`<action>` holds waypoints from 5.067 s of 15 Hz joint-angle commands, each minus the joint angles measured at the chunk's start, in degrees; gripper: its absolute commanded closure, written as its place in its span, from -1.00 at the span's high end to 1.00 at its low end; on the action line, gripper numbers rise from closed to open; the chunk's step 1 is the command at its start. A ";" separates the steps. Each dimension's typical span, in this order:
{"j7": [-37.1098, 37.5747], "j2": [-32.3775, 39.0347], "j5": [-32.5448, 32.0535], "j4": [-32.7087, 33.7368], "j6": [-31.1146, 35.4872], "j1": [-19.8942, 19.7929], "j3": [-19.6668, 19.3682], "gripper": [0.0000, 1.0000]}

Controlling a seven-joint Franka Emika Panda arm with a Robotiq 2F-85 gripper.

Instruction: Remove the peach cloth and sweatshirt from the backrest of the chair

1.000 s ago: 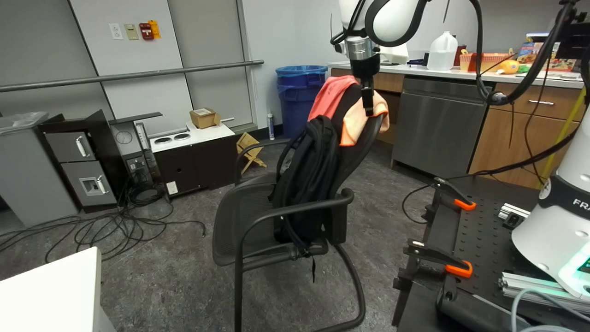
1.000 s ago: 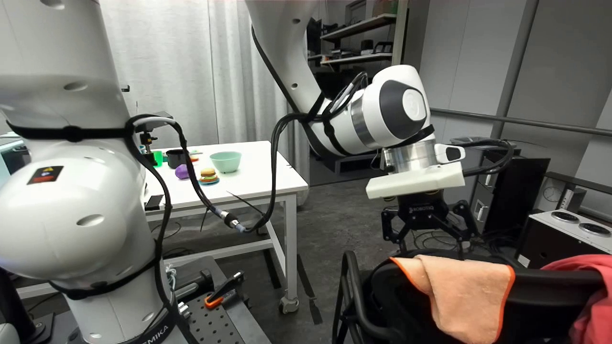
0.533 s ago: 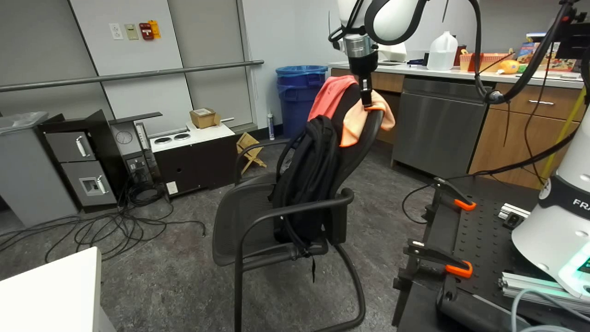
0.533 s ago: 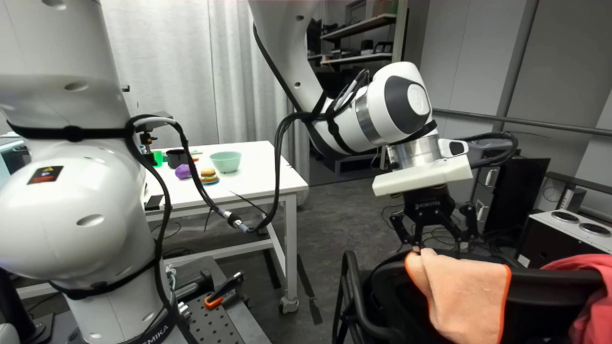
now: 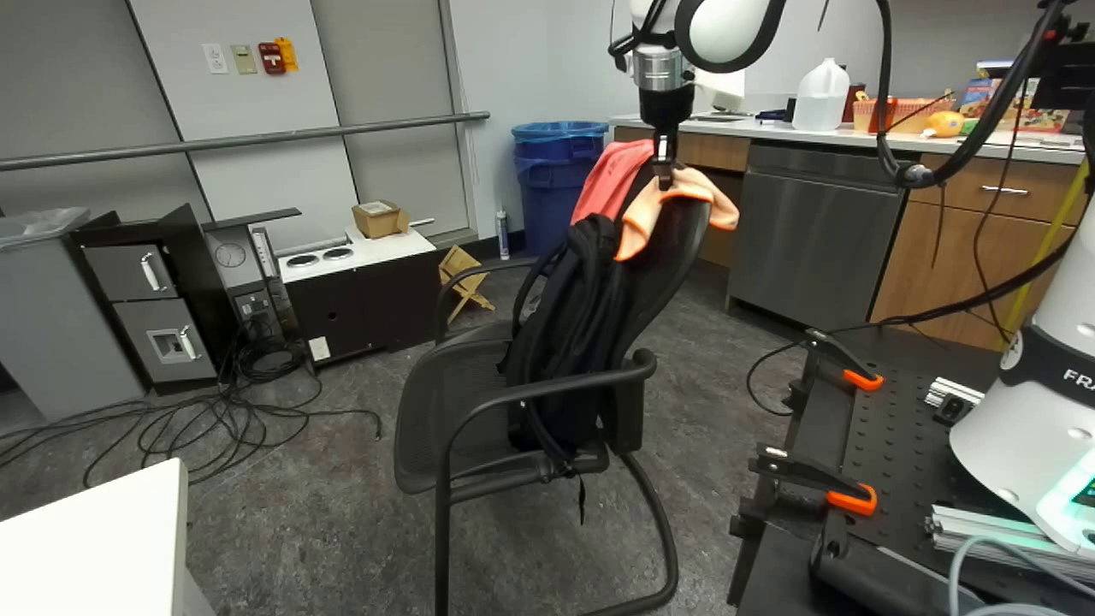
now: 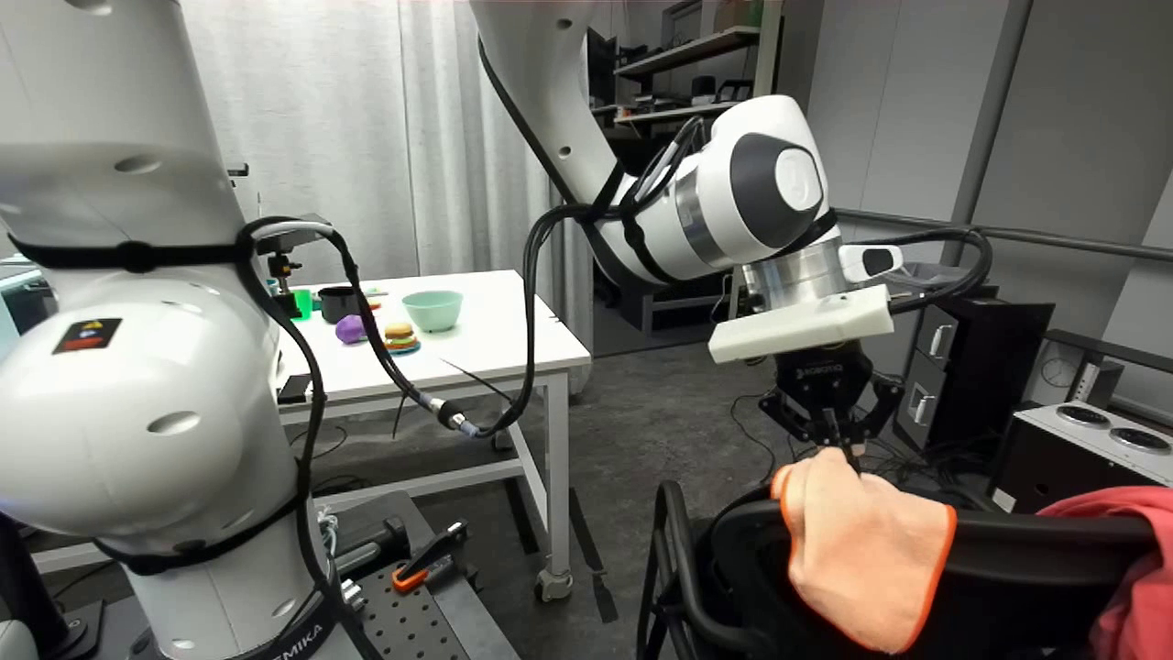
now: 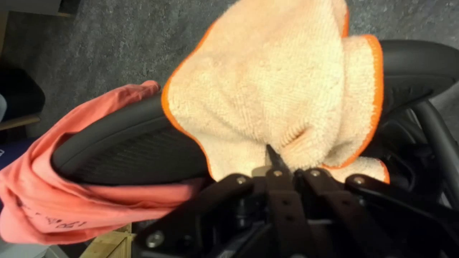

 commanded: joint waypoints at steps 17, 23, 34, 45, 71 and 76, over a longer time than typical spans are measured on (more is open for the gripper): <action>56.22 -6.87 -27.46 6.41 30.27 -11.22 17.41 -0.97; 72.80 -3.74 -42.50 8.71 25.91 -12.43 19.03 -0.09; 62.85 1.38 -37.67 1.53 25.31 -13.45 14.30 1.00; 33.73 2.15 -10.82 -1.16 24.95 -10.65 7.63 1.00; 65.95 27.49 -41.75 34.58 15.43 -8.84 2.18 1.00; 66.21 30.71 -43.62 37.47 10.51 -8.80 2.18 1.00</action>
